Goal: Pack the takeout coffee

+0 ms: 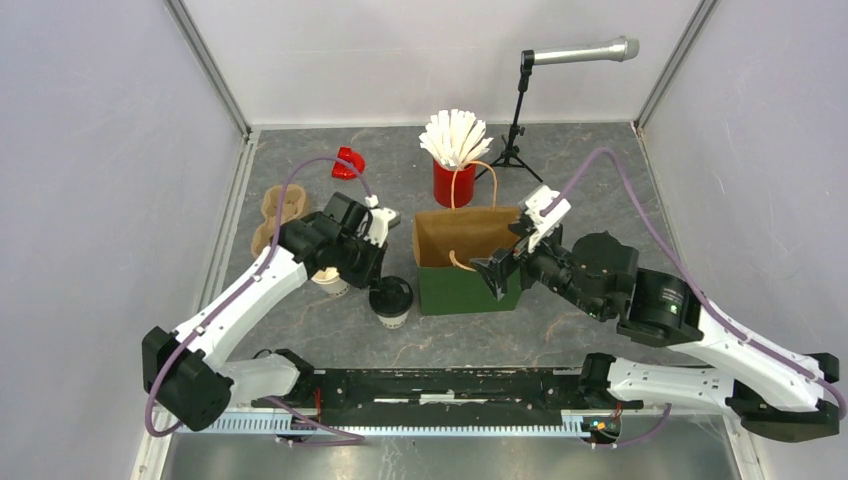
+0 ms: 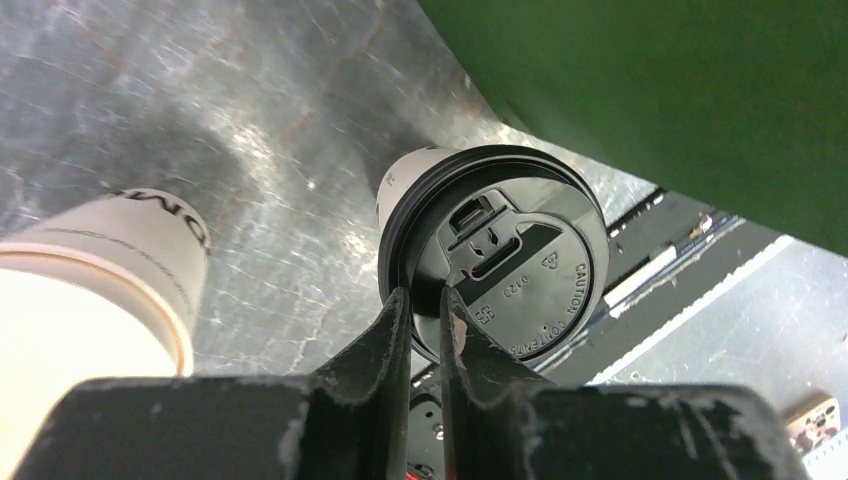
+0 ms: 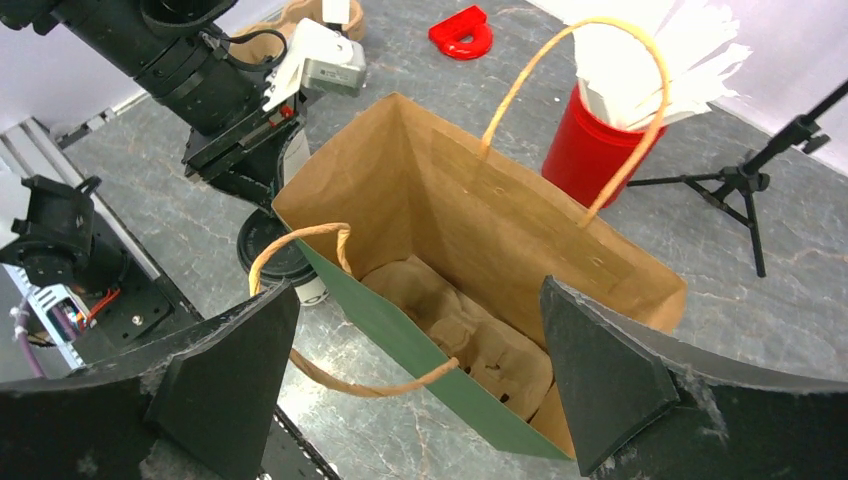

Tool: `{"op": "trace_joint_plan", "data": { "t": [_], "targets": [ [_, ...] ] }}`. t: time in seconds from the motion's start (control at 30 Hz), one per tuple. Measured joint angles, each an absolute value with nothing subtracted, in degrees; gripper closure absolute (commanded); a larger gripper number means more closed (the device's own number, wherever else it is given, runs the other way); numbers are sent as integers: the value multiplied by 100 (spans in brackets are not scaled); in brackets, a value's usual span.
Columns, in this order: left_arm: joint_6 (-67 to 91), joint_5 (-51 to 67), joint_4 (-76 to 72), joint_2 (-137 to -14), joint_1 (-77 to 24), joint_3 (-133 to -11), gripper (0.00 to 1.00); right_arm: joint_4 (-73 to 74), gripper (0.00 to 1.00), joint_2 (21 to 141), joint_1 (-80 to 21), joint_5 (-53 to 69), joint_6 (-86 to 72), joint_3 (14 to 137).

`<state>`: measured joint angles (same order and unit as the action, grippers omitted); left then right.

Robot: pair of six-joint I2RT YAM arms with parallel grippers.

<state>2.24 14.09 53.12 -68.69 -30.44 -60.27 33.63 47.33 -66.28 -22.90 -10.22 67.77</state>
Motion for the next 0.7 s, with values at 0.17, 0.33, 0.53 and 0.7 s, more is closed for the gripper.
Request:
{"op": "trace_joint_plan", "data": {
  "t": [0.17,0.33,0.53,0.7],
  "targets": [
    [432,1376,5374,-6667,-3404,-5911,93,3295,2,4956,-6628,-2056,-816,6785],
    [698,1369,5378,-6556,-3489,-5911,94,3256,2,5030,-6628,-1975,-757,6792],
    [1258,1229,5415,-6512,-3677,-5852,93,3186,2,4921,-6628,-2018,-744,6792],
    [1824,1041,5443,-6272,-3758,-5614,91,3127,2,4748,-6628,-2053,-738,6792]
  ]
}}
